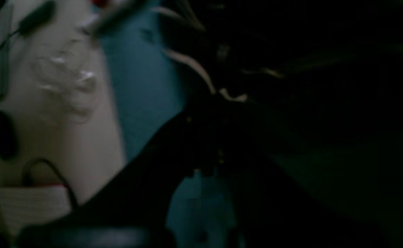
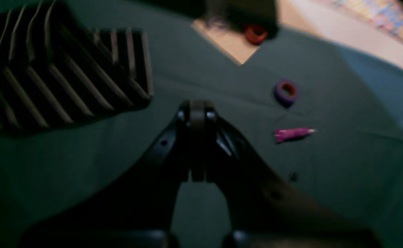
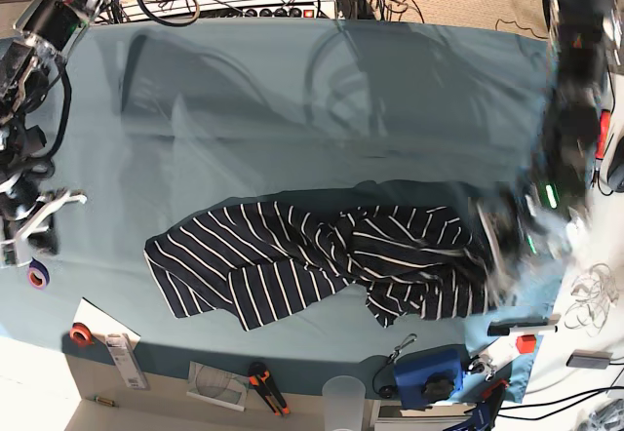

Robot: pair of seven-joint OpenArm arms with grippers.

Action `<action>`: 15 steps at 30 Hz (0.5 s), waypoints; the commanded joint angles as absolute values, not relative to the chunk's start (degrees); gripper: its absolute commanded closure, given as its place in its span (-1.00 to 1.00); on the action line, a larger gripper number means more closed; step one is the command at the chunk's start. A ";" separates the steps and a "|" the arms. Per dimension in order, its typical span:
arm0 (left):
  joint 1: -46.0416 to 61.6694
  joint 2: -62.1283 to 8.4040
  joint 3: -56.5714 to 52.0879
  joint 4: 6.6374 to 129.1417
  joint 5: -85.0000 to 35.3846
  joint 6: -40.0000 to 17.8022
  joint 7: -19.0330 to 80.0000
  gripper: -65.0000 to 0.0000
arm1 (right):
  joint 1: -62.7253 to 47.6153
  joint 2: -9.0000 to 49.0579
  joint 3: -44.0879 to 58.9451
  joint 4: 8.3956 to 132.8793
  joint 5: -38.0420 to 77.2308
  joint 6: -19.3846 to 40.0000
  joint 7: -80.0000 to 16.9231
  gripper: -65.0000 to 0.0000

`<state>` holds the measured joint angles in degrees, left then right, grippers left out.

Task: Layout the t-shirt on the table in an organized manner, then fold the t-shirt properly
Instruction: 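Lift the shirt with the left gripper and drag it across the table, then lower the right gripper onto the shirt's end and grasp it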

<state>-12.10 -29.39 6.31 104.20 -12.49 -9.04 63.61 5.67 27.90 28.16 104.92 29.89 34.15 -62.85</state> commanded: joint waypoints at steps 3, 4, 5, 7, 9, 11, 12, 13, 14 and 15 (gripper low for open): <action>-5.76 -30.15 5.80 111.42 -9.65 -8.71 63.16 1.00 | 4.38 29.04 28.38 105.65 31.00 34.09 -61.73 1.00; -3.29 -30.15 5.80 113.51 -7.77 -8.14 63.13 1.00 | 3.79 29.06 28.08 105.65 30.96 34.11 -61.73 1.00; -0.84 -30.15 5.80 115.57 -5.67 -7.03 63.00 1.00 | 3.25 29.04 27.73 105.65 30.85 34.13 -61.73 1.00; 3.62 -30.15 5.80 119.28 -1.28 -5.50 62.96 1.00 | 2.20 29.04 26.41 105.65 30.83 34.11 -62.02 1.00; 7.42 -30.17 5.80 121.97 2.09 -4.91 62.33 1.00 | 1.56 29.06 24.32 105.65 30.85 34.09 -62.13 0.68; 10.22 -30.20 5.80 123.59 3.97 -4.95 61.89 1.00 | 1.63 29.06 21.39 105.65 30.76 34.02 -61.87 0.46; 11.27 -30.20 5.80 124.03 4.62 -4.95 61.91 1.00 | 1.78 29.02 19.53 105.62 30.35 33.91 -60.88 0.46; 12.10 -30.20 5.80 124.22 5.04 -4.95 61.98 1.00 | 1.98 29.02 17.26 105.49 28.82 32.47 -59.18 0.46; 12.64 -30.20 5.80 124.27 5.23 -4.93 61.95 1.00 | 2.59 29.02 14.59 104.86 26.17 30.39 -56.80 0.46; 12.88 -30.17 5.80 124.27 5.17 -4.93 61.98 1.00 | 3.70 29.02 11.77 103.50 22.87 28.05 -54.46 0.46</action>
<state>13.30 -29.56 6.24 123.22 4.38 -5.41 62.57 2.44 27.79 11.05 102.83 22.46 28.18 -55.37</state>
